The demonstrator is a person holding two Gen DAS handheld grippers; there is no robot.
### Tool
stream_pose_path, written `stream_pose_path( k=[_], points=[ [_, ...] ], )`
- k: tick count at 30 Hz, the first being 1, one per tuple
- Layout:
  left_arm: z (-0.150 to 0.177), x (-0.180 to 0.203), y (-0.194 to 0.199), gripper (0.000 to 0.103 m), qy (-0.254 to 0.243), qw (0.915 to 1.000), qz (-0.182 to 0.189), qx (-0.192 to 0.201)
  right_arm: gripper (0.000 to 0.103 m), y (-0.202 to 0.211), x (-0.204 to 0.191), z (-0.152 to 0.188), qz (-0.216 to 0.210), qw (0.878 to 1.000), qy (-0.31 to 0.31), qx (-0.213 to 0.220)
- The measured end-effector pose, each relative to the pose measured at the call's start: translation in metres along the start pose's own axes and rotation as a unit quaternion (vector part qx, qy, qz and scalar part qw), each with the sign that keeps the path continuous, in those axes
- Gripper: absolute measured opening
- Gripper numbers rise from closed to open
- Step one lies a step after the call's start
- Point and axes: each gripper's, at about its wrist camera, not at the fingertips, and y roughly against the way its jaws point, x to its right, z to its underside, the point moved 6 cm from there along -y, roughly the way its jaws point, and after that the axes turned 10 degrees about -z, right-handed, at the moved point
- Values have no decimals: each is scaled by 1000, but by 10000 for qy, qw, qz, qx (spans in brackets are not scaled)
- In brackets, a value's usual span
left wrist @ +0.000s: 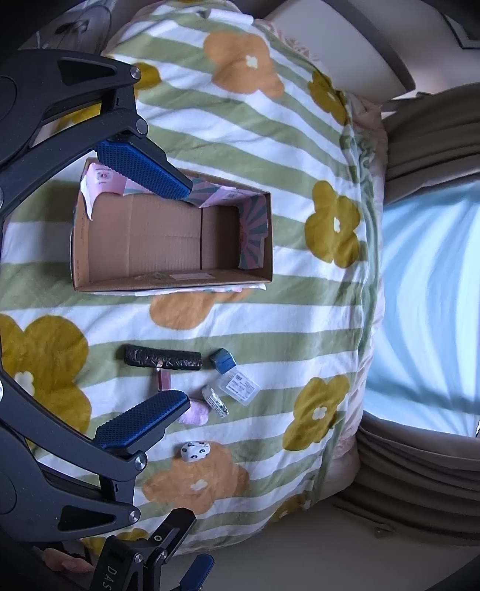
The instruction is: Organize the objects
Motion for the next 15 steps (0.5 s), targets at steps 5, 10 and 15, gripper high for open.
stream_pose_path(
  k=[5,10,15],
  points=[
    [-1,-2,2,102,64,10000,16,5,102,5,-1,1,35,10000,38,22],
    [-1,-4,3,102,66,10000,-29,18,102,5,-1,1,19,10000,29,28],
    [-1,-4,3,102,11,10000,-29,32,102,7,-1,2,18,10000,13,33]
  ],
)
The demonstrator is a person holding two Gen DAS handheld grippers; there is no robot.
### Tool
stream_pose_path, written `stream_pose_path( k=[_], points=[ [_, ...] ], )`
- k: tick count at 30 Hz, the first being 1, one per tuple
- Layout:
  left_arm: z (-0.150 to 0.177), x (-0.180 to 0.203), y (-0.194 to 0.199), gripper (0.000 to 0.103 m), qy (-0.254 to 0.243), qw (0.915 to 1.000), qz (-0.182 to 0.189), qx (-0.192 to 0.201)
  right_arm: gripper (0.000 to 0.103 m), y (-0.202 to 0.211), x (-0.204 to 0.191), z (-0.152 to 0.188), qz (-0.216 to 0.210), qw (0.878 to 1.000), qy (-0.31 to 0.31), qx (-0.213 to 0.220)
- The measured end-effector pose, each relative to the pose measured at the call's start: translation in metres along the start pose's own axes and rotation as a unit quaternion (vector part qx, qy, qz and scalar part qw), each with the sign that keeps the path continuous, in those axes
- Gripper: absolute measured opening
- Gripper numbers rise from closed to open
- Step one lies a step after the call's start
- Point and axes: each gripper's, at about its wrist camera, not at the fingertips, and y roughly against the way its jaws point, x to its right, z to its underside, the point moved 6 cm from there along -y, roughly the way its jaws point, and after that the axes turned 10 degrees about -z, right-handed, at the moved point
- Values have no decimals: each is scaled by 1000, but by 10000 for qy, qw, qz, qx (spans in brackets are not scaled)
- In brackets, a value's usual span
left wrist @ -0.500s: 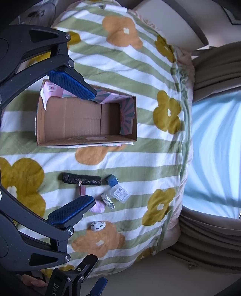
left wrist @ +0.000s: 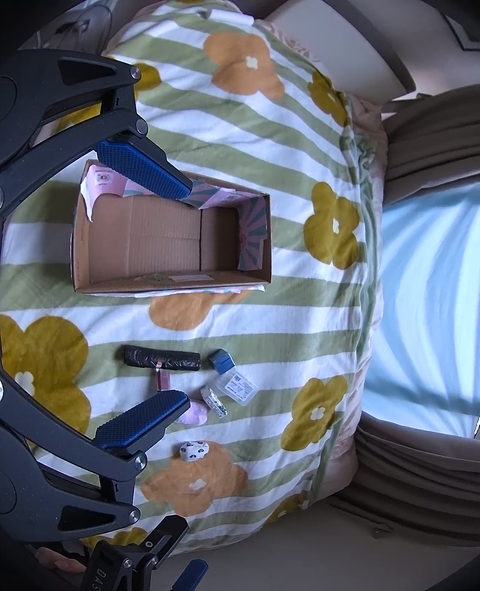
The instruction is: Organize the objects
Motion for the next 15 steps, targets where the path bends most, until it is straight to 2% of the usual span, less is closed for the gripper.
stream_pose_path(
  k=[15],
  points=[
    [1,2,-4,102,-56,10000,50,-59,102,2,1,2,-8,10000,-8,14]
  ],
)
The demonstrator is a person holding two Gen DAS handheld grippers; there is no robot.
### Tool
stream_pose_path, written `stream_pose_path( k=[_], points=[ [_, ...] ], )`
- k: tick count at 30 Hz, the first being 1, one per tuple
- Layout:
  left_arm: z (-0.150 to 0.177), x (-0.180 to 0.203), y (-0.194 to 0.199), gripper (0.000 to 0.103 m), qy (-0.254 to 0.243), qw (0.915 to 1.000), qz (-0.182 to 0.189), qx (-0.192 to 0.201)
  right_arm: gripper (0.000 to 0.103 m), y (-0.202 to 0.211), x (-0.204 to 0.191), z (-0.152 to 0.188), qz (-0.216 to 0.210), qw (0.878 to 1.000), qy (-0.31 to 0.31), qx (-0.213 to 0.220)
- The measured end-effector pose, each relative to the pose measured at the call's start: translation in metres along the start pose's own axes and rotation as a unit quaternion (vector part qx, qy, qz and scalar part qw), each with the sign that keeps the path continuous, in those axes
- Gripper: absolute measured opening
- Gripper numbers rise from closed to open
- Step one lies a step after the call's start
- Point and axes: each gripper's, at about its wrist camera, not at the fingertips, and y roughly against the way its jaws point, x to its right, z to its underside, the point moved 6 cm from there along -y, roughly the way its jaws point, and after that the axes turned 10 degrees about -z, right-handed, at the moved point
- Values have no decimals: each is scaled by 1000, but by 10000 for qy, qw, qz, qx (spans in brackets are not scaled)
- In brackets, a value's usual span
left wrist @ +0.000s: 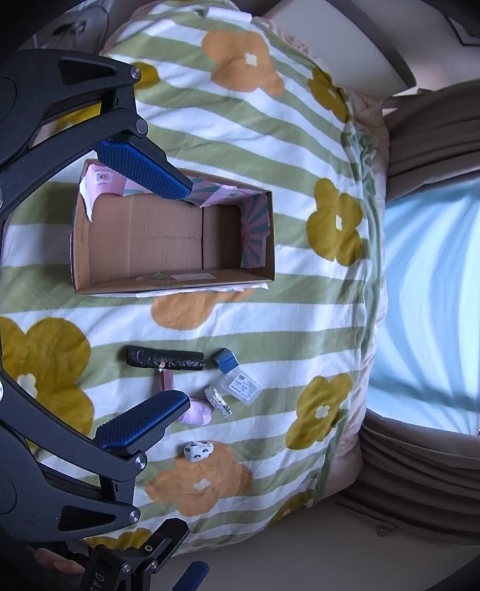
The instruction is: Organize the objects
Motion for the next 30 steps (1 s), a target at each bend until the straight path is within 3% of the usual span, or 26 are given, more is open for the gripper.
stream_pose_path(
  k=[30],
  points=[
    [2,9,-5,102,-81,10000,24,-20,102,1,-1,1,-12,10000,23,8]
  ],
)
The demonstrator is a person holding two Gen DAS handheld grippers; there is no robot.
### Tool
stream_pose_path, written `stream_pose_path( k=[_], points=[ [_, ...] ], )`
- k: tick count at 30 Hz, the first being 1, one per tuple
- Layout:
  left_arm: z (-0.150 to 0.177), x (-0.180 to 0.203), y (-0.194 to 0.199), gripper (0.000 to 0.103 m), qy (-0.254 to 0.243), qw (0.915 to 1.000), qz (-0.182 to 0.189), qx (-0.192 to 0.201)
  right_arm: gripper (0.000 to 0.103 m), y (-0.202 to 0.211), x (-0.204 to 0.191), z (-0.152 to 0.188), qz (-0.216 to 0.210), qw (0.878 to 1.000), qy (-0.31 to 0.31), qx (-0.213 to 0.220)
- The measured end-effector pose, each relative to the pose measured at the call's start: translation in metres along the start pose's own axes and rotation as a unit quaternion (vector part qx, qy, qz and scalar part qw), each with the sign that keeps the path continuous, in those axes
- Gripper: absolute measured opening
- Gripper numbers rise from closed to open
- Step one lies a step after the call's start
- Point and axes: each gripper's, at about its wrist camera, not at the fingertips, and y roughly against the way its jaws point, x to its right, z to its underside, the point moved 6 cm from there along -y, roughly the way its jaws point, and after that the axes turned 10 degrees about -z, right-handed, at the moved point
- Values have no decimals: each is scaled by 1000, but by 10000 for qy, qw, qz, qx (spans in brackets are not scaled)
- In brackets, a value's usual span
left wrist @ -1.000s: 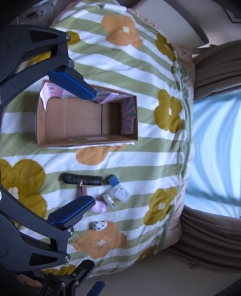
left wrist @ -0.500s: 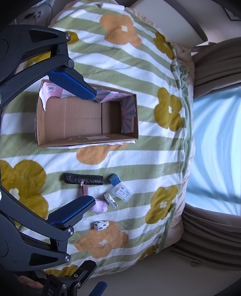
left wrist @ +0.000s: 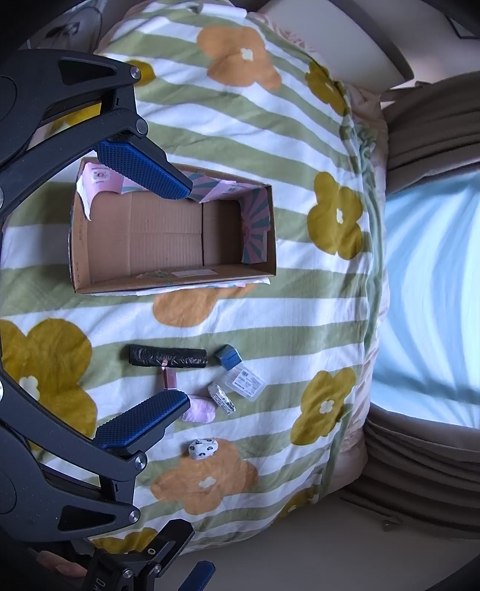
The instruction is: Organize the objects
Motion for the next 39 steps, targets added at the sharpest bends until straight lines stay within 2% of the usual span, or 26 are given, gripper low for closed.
stream_pose_path(
  k=[13,19,24,29,39],
  points=[
    [-3,5,-4,102,-39,10000,-9,-31,102,-1,1,1,-10,10000,-2,13],
    [-9,9,-11,102,-123,9999,80,-45,102,9,2,-8,-8,9997,-111,218],
    [-21,24,-18,102,-445,9989,172,-24,102,7,14,-8,5,9992,-280,288],
    [-37,48,-36,102,-831,9958,340,-161,102,-3,39,6,88,9979,-613,174],
    [-63,114,-107,102,-1622,9834,585,-565,102,-47,90,41,326,9917,-1216,-278]
  ],
)
